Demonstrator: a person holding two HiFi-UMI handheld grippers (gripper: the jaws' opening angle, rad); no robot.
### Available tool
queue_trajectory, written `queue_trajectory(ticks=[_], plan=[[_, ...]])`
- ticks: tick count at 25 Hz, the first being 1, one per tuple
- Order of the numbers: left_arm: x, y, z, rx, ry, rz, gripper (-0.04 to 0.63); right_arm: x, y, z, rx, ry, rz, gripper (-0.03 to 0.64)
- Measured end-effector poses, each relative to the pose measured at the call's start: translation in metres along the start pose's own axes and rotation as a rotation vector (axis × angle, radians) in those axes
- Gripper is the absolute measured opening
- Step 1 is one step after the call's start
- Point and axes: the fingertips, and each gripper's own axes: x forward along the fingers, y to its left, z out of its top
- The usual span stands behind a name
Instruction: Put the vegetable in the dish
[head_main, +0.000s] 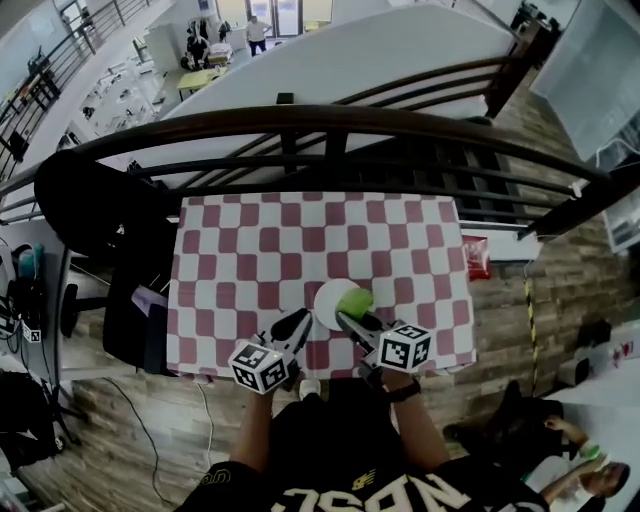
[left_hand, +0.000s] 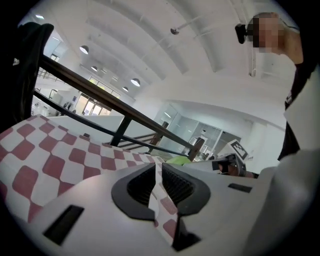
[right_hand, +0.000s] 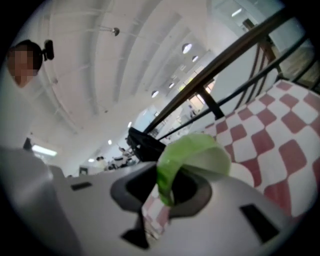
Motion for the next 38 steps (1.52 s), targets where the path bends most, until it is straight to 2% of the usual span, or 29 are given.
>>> queue_trajectory(ticks=[4,7,9,11,13,14,16,18,21,24,26,30,35,38], plan=[[0.005,-0.003,-0.013,0.042,0.036,-0.133,0.171,-0.001,0.003,0.003,0.107,-0.004,0.183,0.086],[0.003,-0.012,-0.015,0.071,0.07,-0.277,0.28,-0.001,0.009,0.011,0.189,-0.004,0.322,0.086],[0.0,-0.026,-0.014,0.128,0.083,-0.394,0.327,-0.004,0.017,0.015,0.231,0.003,0.455,0.086],[0.001,-0.04,-0.022,0.228,0.154,-0.474,0.378,-0.009,0.026,0.015,0.271,0.015,0.595,0.086],[0.004,-0.049,-0.033,0.348,0.251,-0.529,0.42,-0.014,0.034,0.013,0.282,0.041,0.712,0.085],[0.006,-0.054,-0.035,0.384,0.283,-0.554,0.439,-0.016,0.038,0.011,0.276,0.057,0.76,0.086],[0.009,-0.06,-0.031,0.399,0.296,-0.588,0.473,-0.017,0.044,0.008,0.271,0.084,0.836,0.086],[0.013,-0.059,-0.027,0.415,0.296,-0.589,0.494,-0.016,0.047,0.005,0.282,0.106,0.894,0.086],[0.019,-0.055,-0.025,0.443,0.304,-0.582,0.503,-0.012,0.053,-0.002,0.28,0.151,0.938,0.086],[0.021,-0.063,-0.023,0.469,0.291,-0.623,0.503,-0.009,0.056,-0.012,0.261,0.191,0.945,0.086],[0.021,-0.067,-0.028,0.508,0.31,-0.654,0.502,-0.007,0.058,-0.017,0.267,0.198,0.956,0.086],[0.025,-0.066,-0.037,0.558,0.349,-0.662,0.476,-0.009,0.057,-0.019,0.287,0.184,0.967,0.086],[0.034,-0.058,-0.05,0.586,0.441,-0.621,0.468,-0.006,0.044,-0.023,0.237,0.173,0.893,0.086],[0.04,-0.054,-0.064,0.577,0.498,-0.609,0.466,-0.005,0.032,-0.035,0.178,0.217,0.833,0.091]])
